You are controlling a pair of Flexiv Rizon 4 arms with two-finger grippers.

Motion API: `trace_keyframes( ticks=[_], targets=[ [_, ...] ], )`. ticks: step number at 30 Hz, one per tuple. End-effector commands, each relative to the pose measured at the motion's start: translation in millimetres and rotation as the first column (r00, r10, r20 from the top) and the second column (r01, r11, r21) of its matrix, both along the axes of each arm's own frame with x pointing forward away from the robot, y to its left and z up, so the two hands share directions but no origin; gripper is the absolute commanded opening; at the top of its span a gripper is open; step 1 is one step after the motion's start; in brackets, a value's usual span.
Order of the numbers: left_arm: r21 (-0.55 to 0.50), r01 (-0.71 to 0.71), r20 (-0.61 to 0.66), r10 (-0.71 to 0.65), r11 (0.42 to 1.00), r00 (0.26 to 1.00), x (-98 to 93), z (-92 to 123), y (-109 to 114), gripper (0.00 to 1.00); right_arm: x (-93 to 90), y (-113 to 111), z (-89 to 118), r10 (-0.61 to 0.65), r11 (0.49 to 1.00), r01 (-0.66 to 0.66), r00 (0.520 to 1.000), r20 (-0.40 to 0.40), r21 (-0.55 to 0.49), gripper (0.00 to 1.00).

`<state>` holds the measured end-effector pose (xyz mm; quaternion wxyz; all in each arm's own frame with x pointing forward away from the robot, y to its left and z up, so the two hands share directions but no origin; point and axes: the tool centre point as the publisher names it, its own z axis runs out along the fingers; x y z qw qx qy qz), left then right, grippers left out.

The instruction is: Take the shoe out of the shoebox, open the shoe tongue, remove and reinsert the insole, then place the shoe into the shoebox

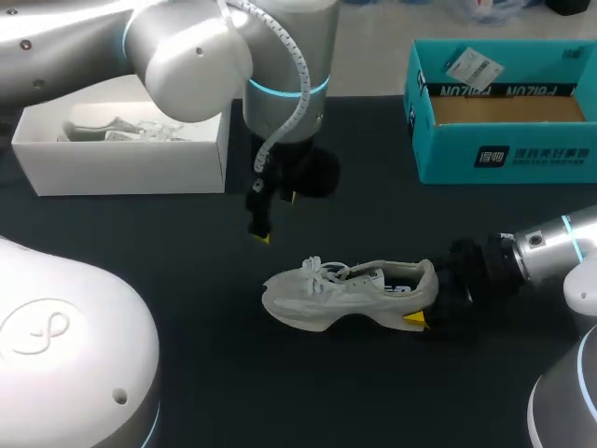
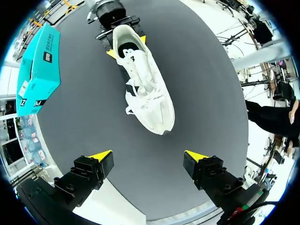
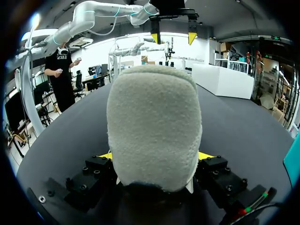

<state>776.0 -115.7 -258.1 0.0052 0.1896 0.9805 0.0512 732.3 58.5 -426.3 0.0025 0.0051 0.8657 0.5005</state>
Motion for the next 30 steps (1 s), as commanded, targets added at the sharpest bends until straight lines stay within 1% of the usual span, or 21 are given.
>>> trace_keyframes(
  ticks=[1,14,15,17,18,19,20,21,22,23,24,25,26,27,30],
  targets=[
    [0.011,-0.767,0.108,0.761,0.642,0.639,1.2,-5,-15,1.0,1.0,3,-3,-0.003,1.0,0.003,1.0,0.001,-0.003,0.0],
    [0.011,-0.767,0.108,0.761,0.642,0.639,1.2,-5,-15,1.0,1.0,3,-3,-0.003,1.0,0.003,1.0,0.001,-0.003,0.0],
    [0.012,-0.834,0.131,0.826,0.551,0.548,4.8,-4,-19,1.0,1.0,3,-3,-0.003,1.0,0.003,1.0,0.001,-0.003,0.0],
    [0.045,-0.911,0.233,0.882,0.411,0.41,6.0,-3,-32,1.0,1.0,3,-3,-0.003,1.0,0.003,1.0,0.001,-0.003,0.0],
    [0.021,-0.953,0.306,0.906,0.302,0.293,6.3,-2,-39,1.0,1.0,3,-3,-0.003,1.0,0.003,1.0,0.001,-0.003,0.0],
    [-0.026,-0.973,0.265,0.94,0.229,0.214,6.8,0,-43,1.0,1.0,3,-3,-0.003,1.0,0.003,1.0,0.001,-0.003,0.0],
    [-0.079,-0.98,0.23,0.96,0.184,0.162,5.1,3,-46,1.0,1.0,3,-3,-0.003,1.0,0.003,1.0,0.001,-0.003,0.0],
    [-0.138,-0.987,0.222,0.973,0.088,0.056,3.7,4,-49,1.0,1.0,3,-3,-0.003,1.0,0.003,1.0,0.001,-0.003,0.0],
    [-0.136,-0.989,0.194,0.981,0.048,0.021,3.7,3,-54,1.0,1.0,3,-3,-0.003,1.0,0.003,1.0,0.001,-0.003,0.0],
    [-0.166,-0.985,0.212,0.973,-0.056,-0.091,3.3,1,-60,1.0,1.0,3,-3,-0.003,1.0,0.003,1.0,0.001,-0.003,0.0],
    [-0.164,-0.983,0.206,0.972,-0.082,-0.115,3.6,0,-63,1.0,1.0,3,-3,-0.003,1.0,0.003,1.0,0.001,-0.003,0.0],
    [-0.185,-0.969,0.155,0.969,-0.163,-0.192,2.1,1,-68,1.0,1.0,3,-3,-0.003,1.0,0.003,1.0,0.001,-0.003,0.0],
    [-0.168,-0.965,0.166,0.96,-0.2,-0.228,2.3,0,-72,1.0,1.0,3,-3,-0.003,1.0,0.003,1.0,0.001,-0.003,0.0],
    [-0.168,-0.963,0.131,0.963,-0.212,-0.235,0.5,0,-75,1.0,1.0,3,-3,-0.003,1.0,0.003,1.0,0.001,-0.003,0.0],
    [-0.168,-0.963,0.131,0.963,-0.212,-0.235,0.5,0,-75,1.0,1.0,3,-3,-0.003,1.0,0.003,1.0,0.001,-0.003,0.0]
  ],
)
